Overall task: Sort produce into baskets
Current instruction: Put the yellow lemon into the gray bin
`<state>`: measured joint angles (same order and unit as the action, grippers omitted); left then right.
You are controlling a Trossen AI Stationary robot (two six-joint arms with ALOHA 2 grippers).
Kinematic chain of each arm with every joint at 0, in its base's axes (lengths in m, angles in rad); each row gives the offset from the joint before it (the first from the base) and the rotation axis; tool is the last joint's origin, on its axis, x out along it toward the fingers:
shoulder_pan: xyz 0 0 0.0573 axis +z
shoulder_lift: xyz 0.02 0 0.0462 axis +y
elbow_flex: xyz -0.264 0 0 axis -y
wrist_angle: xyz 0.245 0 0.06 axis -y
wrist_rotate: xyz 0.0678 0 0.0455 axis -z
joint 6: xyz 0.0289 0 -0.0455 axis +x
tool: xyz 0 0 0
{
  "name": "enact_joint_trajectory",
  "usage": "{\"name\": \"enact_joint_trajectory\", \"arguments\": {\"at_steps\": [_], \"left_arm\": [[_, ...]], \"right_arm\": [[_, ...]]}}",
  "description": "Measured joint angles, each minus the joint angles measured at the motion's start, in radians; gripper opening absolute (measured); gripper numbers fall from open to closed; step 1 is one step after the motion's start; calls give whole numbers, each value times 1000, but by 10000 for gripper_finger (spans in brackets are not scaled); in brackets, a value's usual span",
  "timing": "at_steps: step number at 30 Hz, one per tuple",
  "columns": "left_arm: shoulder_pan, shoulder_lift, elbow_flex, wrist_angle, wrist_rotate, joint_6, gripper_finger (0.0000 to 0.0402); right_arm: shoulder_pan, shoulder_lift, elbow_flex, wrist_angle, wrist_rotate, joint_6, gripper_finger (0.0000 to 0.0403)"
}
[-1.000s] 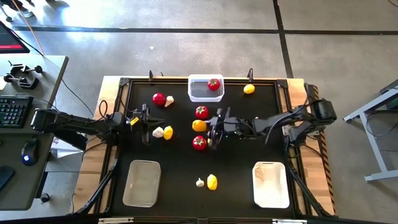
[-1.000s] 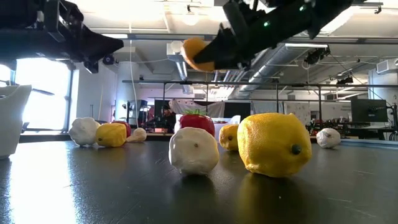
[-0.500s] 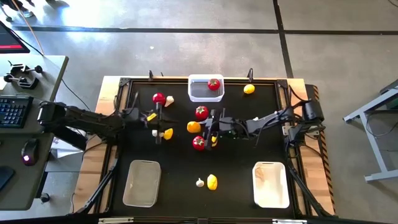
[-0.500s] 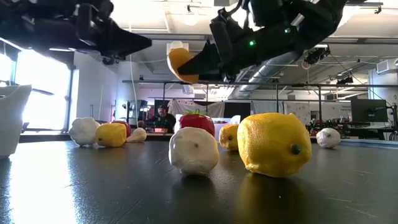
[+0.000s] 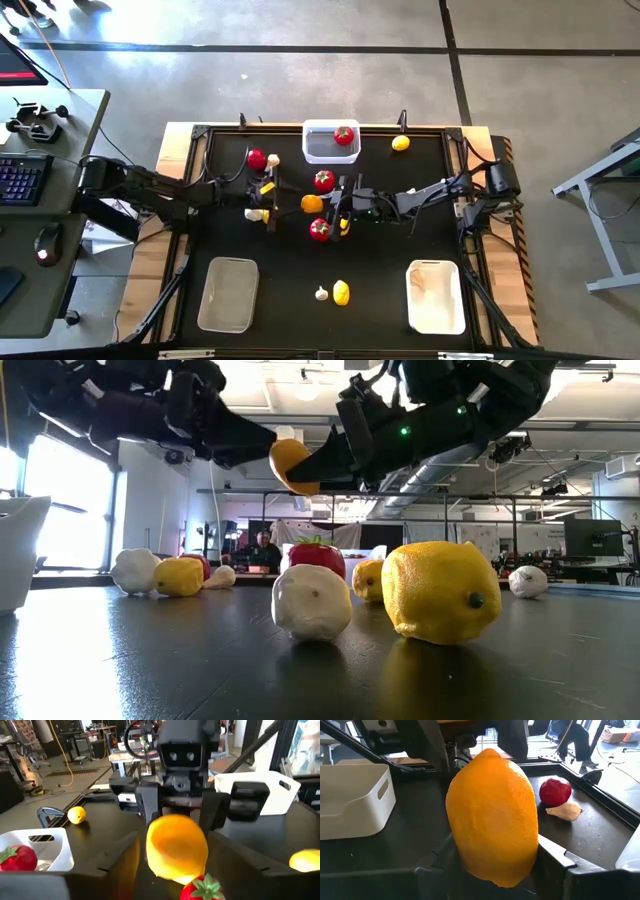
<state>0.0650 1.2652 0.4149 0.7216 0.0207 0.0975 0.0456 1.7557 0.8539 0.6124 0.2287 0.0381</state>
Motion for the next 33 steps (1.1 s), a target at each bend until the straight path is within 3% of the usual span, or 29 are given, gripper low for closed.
{"name": "enact_joint_trajectory", "arguments": {"at_steps": [5, 9, 24, 33], "left_arm": [[0, 1, 20, -28, 20, -7, 258], [-1, 14, 39, -63, 68, -11, 259], [-33, 128, 108, -68, 51, 17, 257], [-35, 123, 108, -70, 23, 9, 207]], "right_arm": [[0, 0, 0, -2, 0, -19, 161], [0, 0, 0, -2, -23, -19, 161], [2, -1, 0, -1, -43, -14, 161], [2, -2, 0, -5, -38, -16, 168]]}}
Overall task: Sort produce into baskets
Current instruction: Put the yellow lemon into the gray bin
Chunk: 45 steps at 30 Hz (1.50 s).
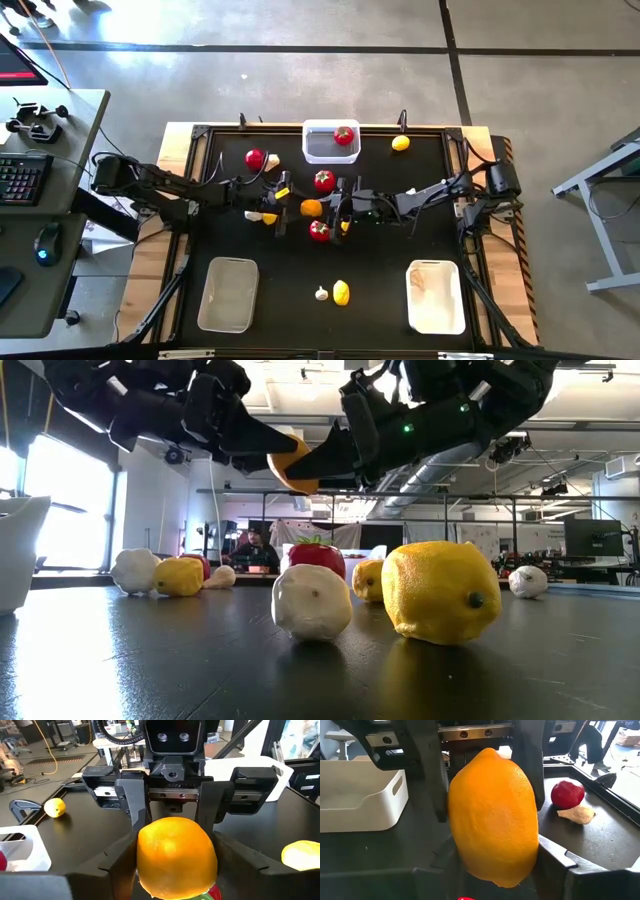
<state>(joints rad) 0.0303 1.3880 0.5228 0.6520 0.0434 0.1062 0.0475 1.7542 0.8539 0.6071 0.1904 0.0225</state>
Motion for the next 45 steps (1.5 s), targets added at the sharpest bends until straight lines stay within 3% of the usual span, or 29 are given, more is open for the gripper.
{"name": "enact_joint_trajectory", "arguments": {"at_steps": [5, 10, 15, 20, 25, 31, 38, 45], "left_arm": [[0, 0, 0, 1, -3, -2, 174], [10, -36, 1, -41, -11, -21, 169], [30, -139, 1, -129, -15, -27, 168], [36, -262, 1, -277, 3, -73, 168], [12, -385, 1, -440, 66, -186, 168], [-87, -493, 48, -673, 91, -248, 167], [-276, -470, 239, -1094, -31, -292, 167], [-448, -378, 413, -1460, -30, -489, 167]], "right_arm": [[0, 0, 0, -2, 1, -1, 192], [12, -1, 13, -18, 64, 64, 237], [13, -26, 37, -136, 108, 49, 276], [13, -84, 43, -254, 128, 26, 278], [5, -138, 43, -394, 204, 42, 244], [-9, -147, 43, -446, 208, 68, 164], [-8, -146, 43, -447, 205, 48, 75], [-8, -146, 43, -450, 204, 22, 16]]}}
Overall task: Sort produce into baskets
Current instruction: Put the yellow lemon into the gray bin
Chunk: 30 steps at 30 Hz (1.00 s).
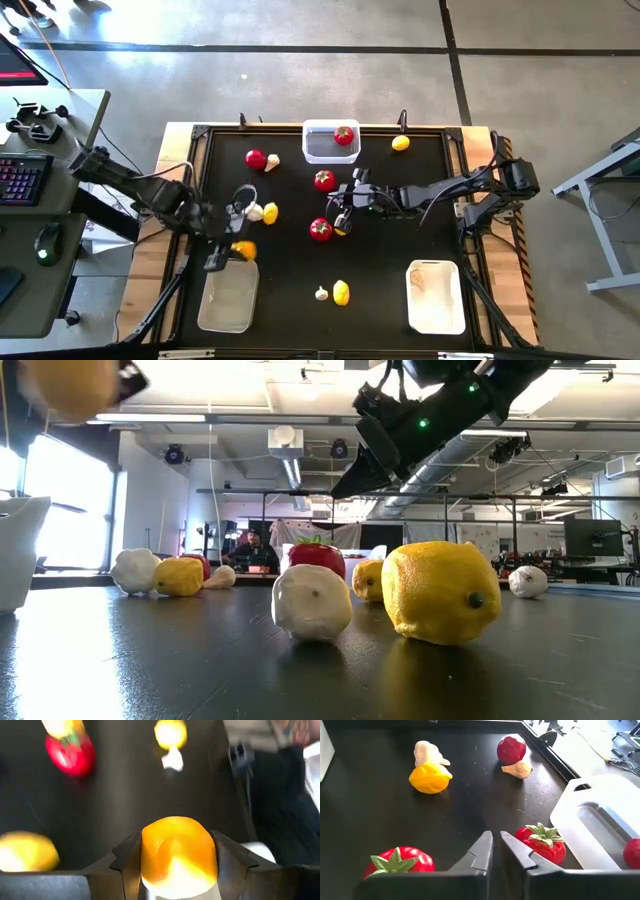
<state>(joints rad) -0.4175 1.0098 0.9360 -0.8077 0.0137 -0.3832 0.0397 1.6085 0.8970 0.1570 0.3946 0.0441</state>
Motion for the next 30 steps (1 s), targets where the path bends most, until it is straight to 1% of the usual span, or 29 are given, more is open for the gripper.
{"name": "enact_joint_trajectory", "arguments": {"at_steps": [3, 5, 8, 13, 15, 19, 28, 30], "left_arm": [[-73, 55, 33, -134, 25, -122, 167], [-120, 95, 36, -177, 63, -194, 167], [-192, 158, 37, -191, 96, -265, 166], [-267, 261, 37, -187, 103, -306, 166], [-277, 298, 37, -187, 79, -312, 166], [-278, 365, 37, -183, 65, -292, 166], [-241, 482, 37, -182, 66, -217, 166], [-233, 498, 37, -182, 80, -208, 166]], "right_arm": [[0, 0, 0, 0, 0, 0, 3], [0, 0, 0, 0, -1, 0, 3], [0, 0, 0, 0, -1, -1, 5], [0, 1, 0, -3, -1, -4, 1], [0, 1, 0, -3, -1, -9, 1], [0, 1, 0, -3, -1, -14, 0], [0, 1, 0, -3, -4, -18, 0], [0, 1, 0, -3, -5, -18, 0]]}}
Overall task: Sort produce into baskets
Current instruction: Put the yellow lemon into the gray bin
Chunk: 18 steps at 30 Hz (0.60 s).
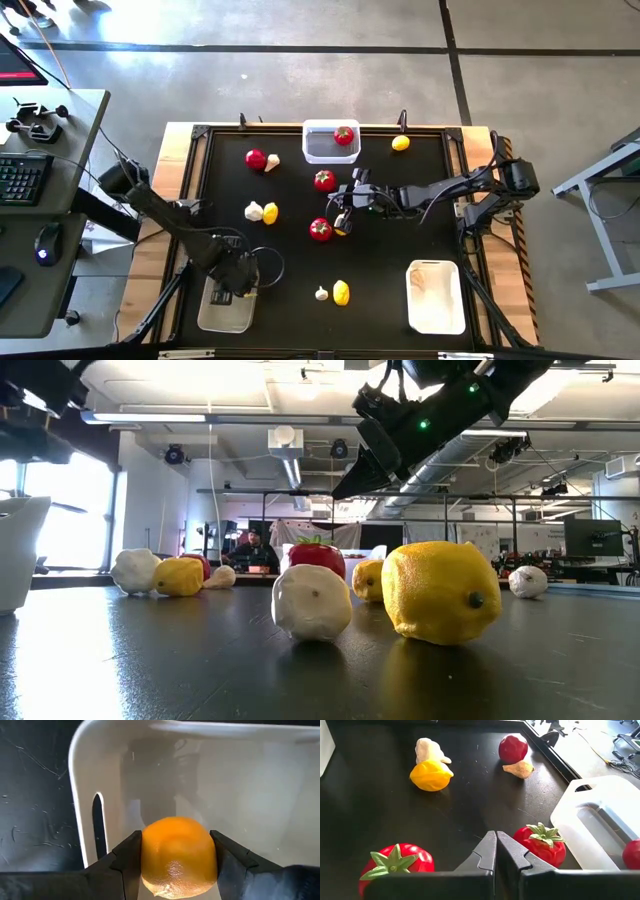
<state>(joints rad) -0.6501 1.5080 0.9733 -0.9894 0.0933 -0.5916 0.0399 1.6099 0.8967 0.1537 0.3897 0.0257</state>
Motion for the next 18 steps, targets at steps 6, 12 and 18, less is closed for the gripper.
{"name": "enact_joint_trajectory", "arguments": {"at_steps": [6, 12, 18], "left_arm": [[16, 21, 0, 0, 37, 10, 179], [35, 21, 0, 3, 36, 4, 225], [44, 21, 0, 4, 31, 3, 239]], "right_arm": [[0, 0, 0, -3, -7, 0, 0], [0, 0, 0, -11, -7, 0, 0], [0, 0, 0, -17, -8, 0, 0]]}}
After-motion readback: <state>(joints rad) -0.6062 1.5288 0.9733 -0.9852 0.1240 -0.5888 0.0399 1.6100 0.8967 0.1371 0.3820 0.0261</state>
